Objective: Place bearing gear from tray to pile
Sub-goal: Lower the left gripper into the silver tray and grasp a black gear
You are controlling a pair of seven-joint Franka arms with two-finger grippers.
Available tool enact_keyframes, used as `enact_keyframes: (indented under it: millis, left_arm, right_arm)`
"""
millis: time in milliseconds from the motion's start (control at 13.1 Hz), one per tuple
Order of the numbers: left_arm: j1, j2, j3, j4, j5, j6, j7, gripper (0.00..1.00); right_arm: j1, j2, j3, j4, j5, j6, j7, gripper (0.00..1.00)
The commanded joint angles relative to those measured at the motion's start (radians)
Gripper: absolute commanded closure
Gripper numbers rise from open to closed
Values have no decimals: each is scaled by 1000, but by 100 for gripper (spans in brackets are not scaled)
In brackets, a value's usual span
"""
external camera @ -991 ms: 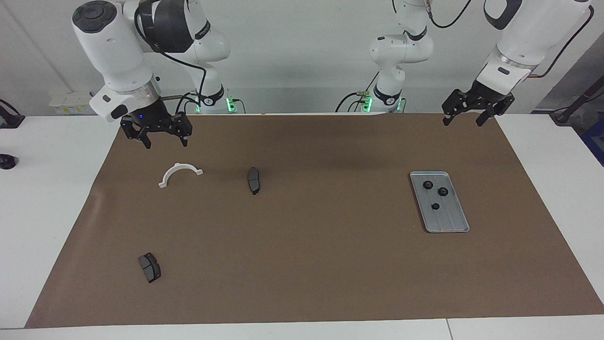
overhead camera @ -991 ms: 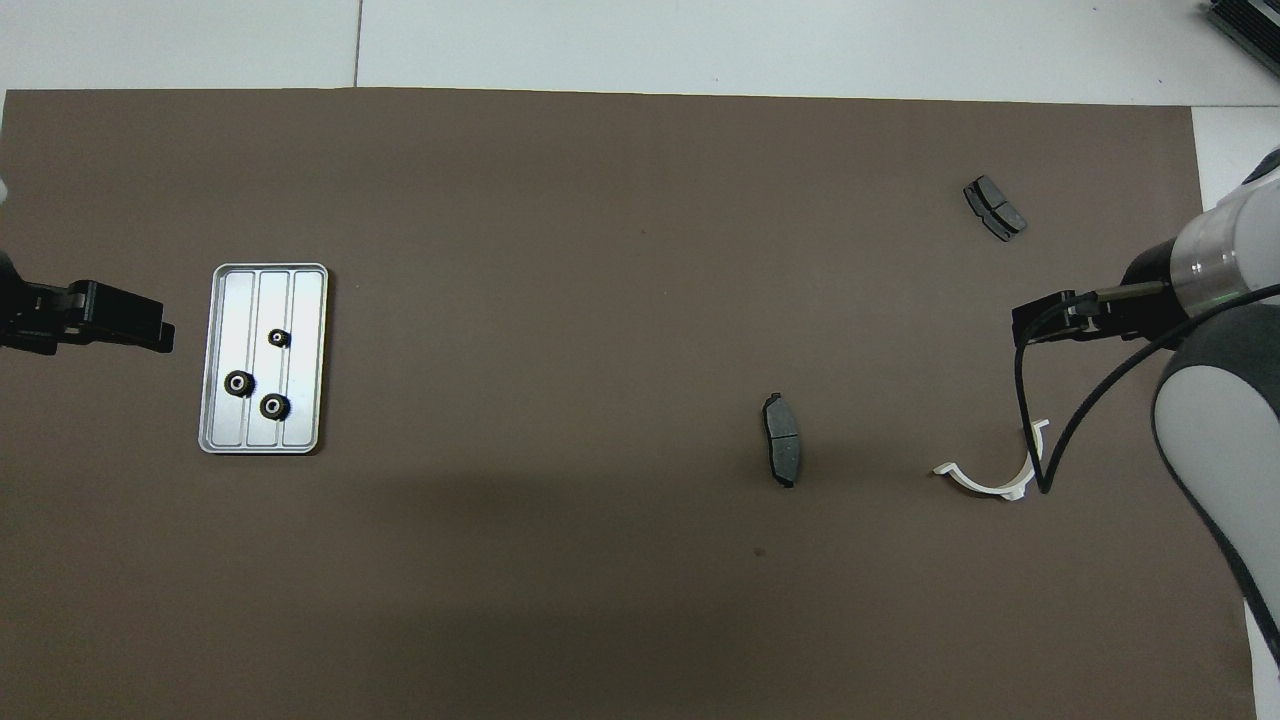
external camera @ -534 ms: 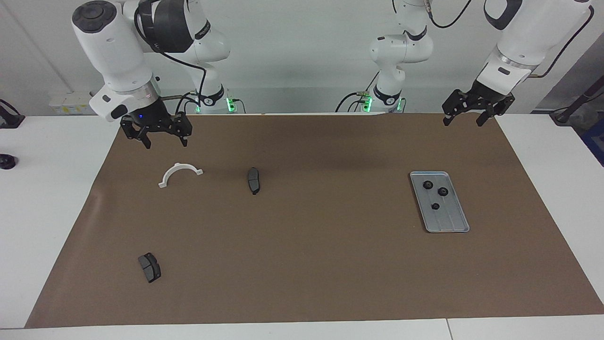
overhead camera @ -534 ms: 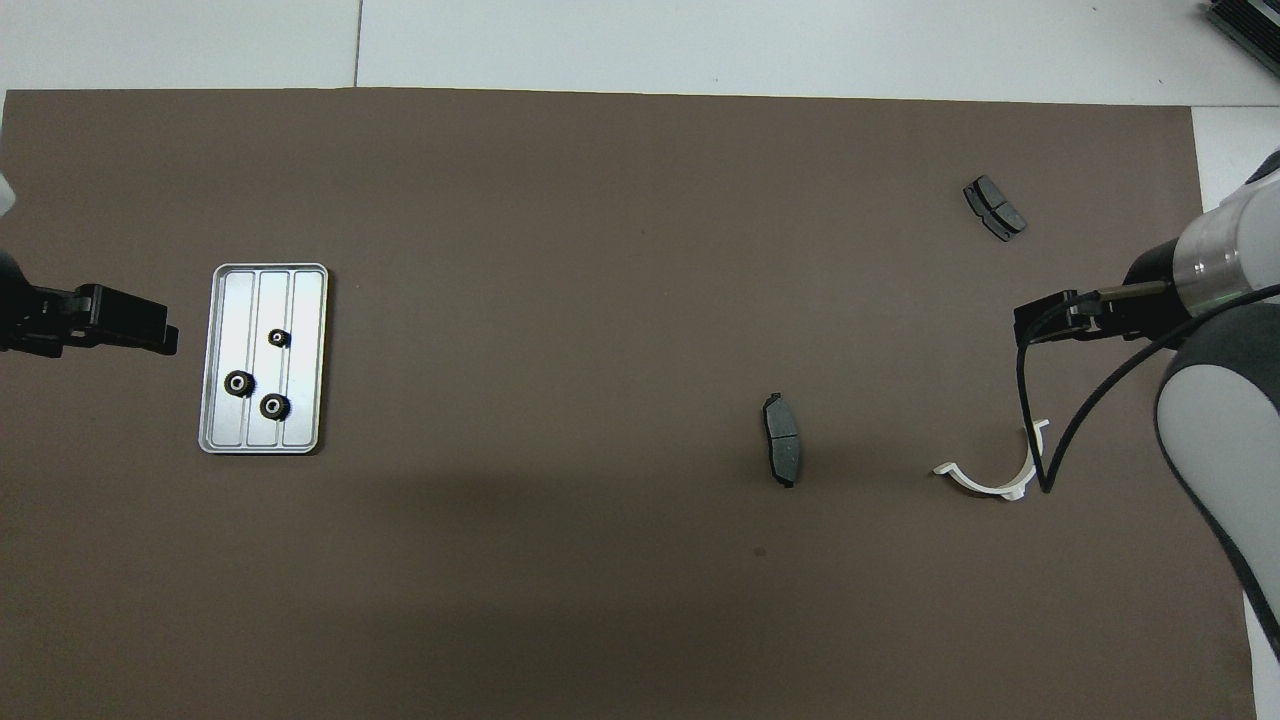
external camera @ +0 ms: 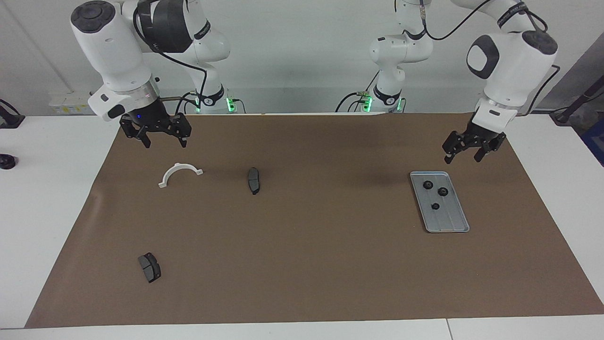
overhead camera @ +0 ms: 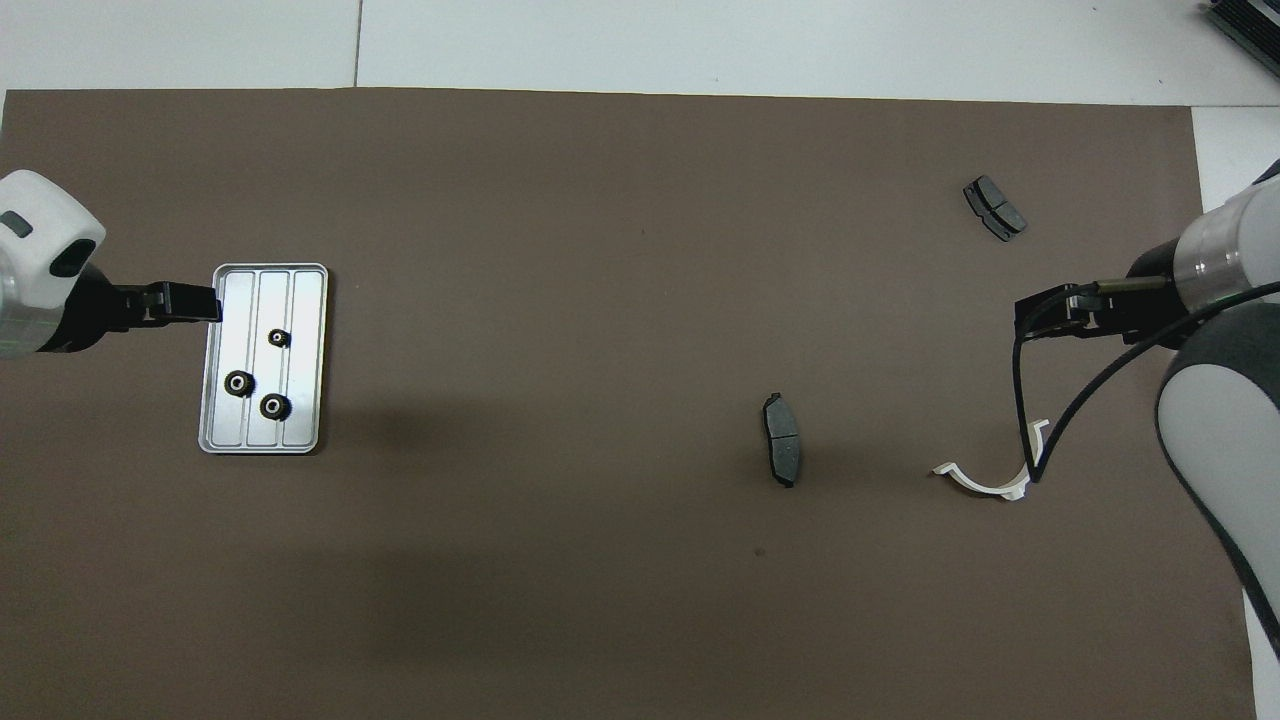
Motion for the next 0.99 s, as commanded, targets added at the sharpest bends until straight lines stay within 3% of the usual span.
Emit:
enact_keyframes:
  millis: [0, 152, 457, 610, 686, 915]
  left_arm:
    - [12, 66, -7, -60, -3, 145, 15, 0]
    - [11, 103, -7, -127, -3, 266, 13, 0]
    - [5, 227, -7, -131, -3, 374, 15, 0]
    - [-8, 255, -7, -135, -3, 375, 13, 30]
    - [-8, 257, -7, -143, -3, 371, 13, 38]
    - [-6, 253, -7, -152, -3, 371, 16, 47]
  right_arm:
    - [-8, -17, 6, -12, 8, -10, 42, 0]
    - [-8, -17, 6, -12, 8, -10, 41, 0]
    - [-11, -17, 4, -12, 67, -2, 32, 0]
    - [-28, -17, 4, -12, 88, 1, 27, 0]
    - [-28, -17, 4, -12, 86, 1, 21, 0]
    - [-29, -17, 3, -12, 86, 1, -30, 0]
